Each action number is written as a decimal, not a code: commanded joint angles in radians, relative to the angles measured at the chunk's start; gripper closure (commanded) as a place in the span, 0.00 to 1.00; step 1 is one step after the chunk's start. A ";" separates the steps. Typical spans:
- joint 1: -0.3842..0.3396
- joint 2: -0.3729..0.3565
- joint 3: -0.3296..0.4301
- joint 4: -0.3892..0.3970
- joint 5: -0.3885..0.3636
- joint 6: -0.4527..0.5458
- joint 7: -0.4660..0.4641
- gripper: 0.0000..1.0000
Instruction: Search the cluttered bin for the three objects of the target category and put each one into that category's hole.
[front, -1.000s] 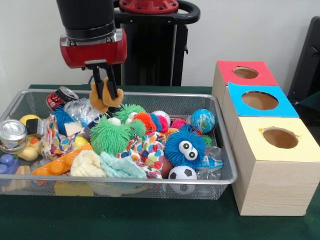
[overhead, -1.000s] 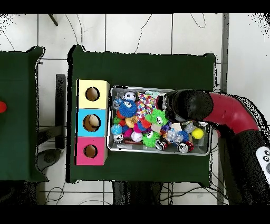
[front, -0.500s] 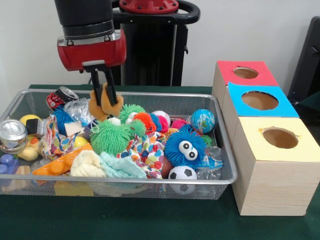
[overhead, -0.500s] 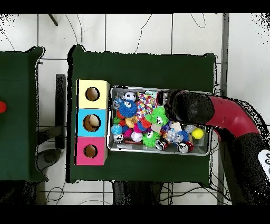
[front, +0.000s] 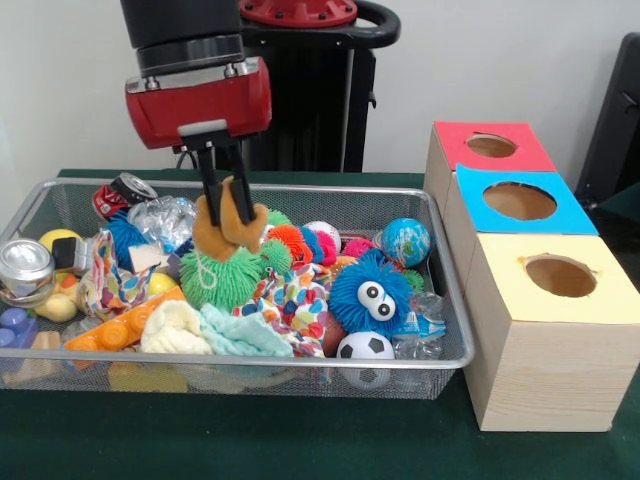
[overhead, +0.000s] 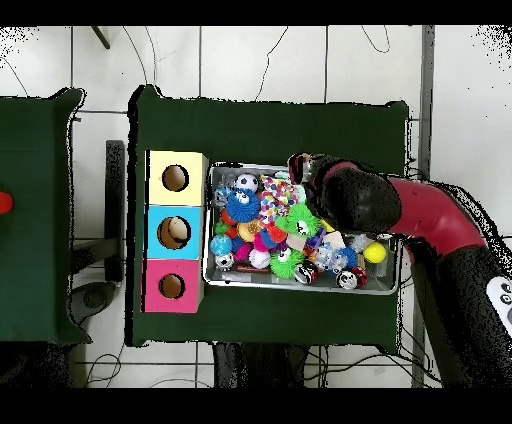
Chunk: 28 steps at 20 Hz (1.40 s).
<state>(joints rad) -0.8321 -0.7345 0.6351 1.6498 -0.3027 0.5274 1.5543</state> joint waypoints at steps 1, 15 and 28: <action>-0.043 0.052 0.138 0.068 -0.025 -0.066 -0.085 1.00; -0.055 0.073 0.207 0.080 -0.069 -0.072 -0.068 1.00; 0.075 0.060 0.082 0.036 -0.030 0.102 0.032 1.00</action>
<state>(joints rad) -0.8062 -0.6946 0.7785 1.6605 -0.3300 0.4826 1.5543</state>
